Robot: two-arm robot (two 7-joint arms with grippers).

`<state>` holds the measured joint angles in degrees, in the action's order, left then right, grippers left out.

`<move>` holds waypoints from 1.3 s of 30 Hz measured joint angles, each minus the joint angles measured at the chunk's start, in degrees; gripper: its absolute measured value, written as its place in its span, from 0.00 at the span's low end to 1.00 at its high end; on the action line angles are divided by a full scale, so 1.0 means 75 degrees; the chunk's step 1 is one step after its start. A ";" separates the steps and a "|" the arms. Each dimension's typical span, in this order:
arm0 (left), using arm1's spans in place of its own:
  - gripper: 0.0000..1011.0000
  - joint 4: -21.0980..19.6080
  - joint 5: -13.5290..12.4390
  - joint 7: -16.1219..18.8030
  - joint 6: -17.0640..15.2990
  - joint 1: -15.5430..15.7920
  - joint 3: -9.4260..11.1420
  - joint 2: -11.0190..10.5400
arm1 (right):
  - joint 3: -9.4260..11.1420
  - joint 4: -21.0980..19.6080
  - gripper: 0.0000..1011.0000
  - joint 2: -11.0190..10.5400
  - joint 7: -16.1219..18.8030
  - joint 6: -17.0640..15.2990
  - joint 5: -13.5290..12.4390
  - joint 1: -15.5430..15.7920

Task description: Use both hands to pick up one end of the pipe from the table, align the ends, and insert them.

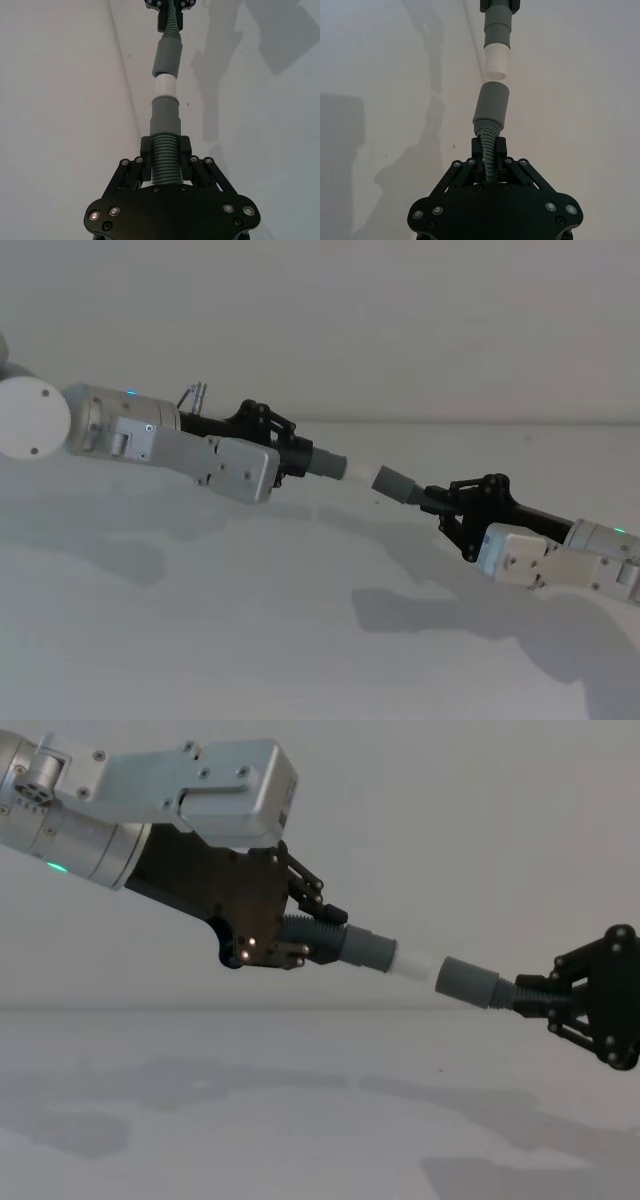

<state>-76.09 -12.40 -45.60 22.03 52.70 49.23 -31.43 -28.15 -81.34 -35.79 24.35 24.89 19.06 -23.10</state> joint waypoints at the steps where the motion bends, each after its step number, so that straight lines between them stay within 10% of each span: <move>1: 0.30 0.0000 0.0000 0.0000 0.0000 0.0000 0.0001 0.0001 | -0.0004 -0.0005 0.12 -0.0005 0.0019 -0.0014 -0.0017 -0.0003; 39: 0.30 0.0000 -0.0001 0.0000 0.0000 0.0000 0.0000 0.0000 | -0.0078 -0.0086 0.12 -0.0040 0.0383 -0.0137 -0.0467 -0.0065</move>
<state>-76.09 -12.40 -45.60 22.03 52.70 49.22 -31.44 -28.73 -81.98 -36.10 27.23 23.86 15.55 -23.59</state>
